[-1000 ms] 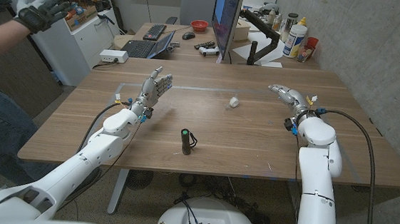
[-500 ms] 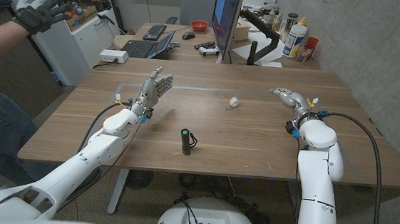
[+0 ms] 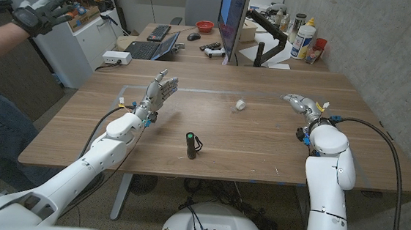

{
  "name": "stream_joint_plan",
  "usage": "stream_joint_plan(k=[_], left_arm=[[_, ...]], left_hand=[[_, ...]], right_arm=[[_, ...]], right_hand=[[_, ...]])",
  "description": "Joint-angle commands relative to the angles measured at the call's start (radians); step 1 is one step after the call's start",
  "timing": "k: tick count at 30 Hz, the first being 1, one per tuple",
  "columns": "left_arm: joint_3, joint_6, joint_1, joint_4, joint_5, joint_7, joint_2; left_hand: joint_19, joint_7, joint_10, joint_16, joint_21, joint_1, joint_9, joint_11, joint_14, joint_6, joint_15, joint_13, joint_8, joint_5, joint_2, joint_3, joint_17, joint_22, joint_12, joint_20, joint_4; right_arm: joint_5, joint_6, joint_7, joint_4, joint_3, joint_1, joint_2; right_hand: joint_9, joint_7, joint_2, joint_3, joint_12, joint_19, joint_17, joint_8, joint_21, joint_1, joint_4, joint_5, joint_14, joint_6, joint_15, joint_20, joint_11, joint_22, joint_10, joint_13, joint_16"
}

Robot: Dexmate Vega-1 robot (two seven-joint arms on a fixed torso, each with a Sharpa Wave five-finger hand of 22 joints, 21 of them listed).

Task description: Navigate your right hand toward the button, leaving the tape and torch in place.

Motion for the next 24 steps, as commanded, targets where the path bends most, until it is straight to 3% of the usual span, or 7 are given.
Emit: stream_joint_plan(k=[1,24], left_arm=[[-0.001,0.000,0.002,-0.005,-0.003,-0.004,0.003],[0.005,0.001,0.009,-0.021,0.003,-0.006,0.010]], left_hand=[[-0.004,0.000,0.005,0.003,-0.003,-0.002,0.005,-0.005,-0.001,0.010,-0.006,0.004,0.004,0.007,0.007,-0.005,0.004,0.004,0.004,-0.012,0.001],[-0.007,0.000,0.005,0.003,-0.003,0.000,0.005,-0.007,-0.003,0.017,-0.006,0.004,0.005,0.011,0.009,-0.012,0.004,0.004,0.004,-0.009,0.002]], right_arm=[[-0.108,-0.107,0.030,-0.064,-0.045,-0.024,-0.005],[-0.266,-0.254,0.049,-0.176,-0.110,-0.100,-0.007]], right_hand=[[0.002,-0.007,-0.007,0.000,0.003,-0.001,0.005,0.002,-0.002,0.003,0.003,0.009,-0.005,0.007,0.009,0.009,-0.005,0.006,0.005,0.001,0.003],[0.002,-0.012,-0.020,-0.003,0.004,-0.019,0.005,0.004,-0.020,0.003,0.003,0.016,-0.011,0.013,0.014,0.032,-0.004,0.006,0.000,0.002,0.005]])
